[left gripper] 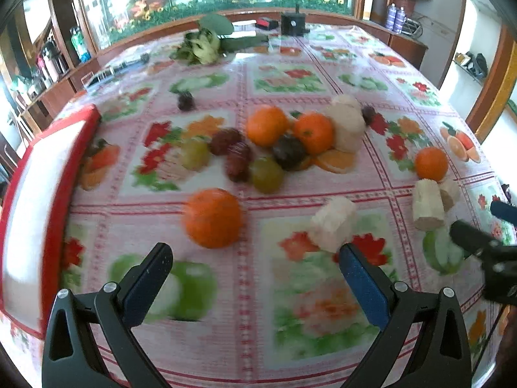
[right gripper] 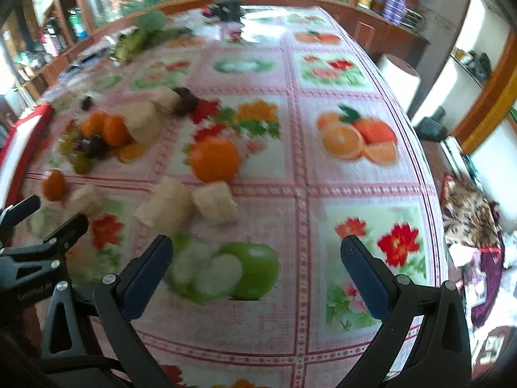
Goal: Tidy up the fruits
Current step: 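Grasp a mandarin orange with the left tool while the right tool grasps a beige cube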
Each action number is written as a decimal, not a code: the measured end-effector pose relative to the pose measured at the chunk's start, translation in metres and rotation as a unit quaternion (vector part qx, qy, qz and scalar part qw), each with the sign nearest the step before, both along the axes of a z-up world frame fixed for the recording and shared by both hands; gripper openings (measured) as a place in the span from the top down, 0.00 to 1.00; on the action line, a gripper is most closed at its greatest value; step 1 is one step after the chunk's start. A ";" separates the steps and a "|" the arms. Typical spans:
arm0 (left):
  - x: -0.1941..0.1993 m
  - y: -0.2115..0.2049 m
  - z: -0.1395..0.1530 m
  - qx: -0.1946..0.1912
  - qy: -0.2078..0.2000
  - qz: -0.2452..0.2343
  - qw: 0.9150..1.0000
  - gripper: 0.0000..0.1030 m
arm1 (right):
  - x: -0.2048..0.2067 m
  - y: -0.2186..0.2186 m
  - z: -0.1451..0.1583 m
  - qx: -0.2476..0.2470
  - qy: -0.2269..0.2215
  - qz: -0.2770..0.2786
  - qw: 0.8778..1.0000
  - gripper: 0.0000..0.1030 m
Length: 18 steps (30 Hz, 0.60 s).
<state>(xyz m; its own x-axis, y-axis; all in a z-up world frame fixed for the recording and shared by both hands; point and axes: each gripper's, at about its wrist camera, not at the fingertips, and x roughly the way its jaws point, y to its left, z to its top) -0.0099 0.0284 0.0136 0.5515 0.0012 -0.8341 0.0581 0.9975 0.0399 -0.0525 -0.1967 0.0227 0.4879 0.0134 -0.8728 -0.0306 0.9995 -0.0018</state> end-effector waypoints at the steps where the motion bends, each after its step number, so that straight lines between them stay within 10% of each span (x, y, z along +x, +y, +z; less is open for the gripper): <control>1: -0.001 0.005 0.004 0.006 -0.006 -0.002 1.000 0.01 | 0.001 0.003 0.003 0.003 -0.002 0.007 1.000 0.01; 5: -0.009 0.025 0.020 0.015 -0.026 -0.030 0.999 0.01 | 0.006 0.023 0.006 0.026 0.010 0.047 0.999 0.14; 18: -0.023 0.050 0.026 0.000 -0.022 -0.112 0.994 0.01 | -0.008 0.032 0.013 0.025 0.011 0.075 0.997 0.15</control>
<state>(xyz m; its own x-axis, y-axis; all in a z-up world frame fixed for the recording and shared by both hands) -0.0329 0.0785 0.0395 0.5740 -0.1252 -0.8093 0.2762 0.9599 0.0474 -0.0606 -0.1647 0.0353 0.4571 0.1291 -0.8800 -0.1799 0.9824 0.0507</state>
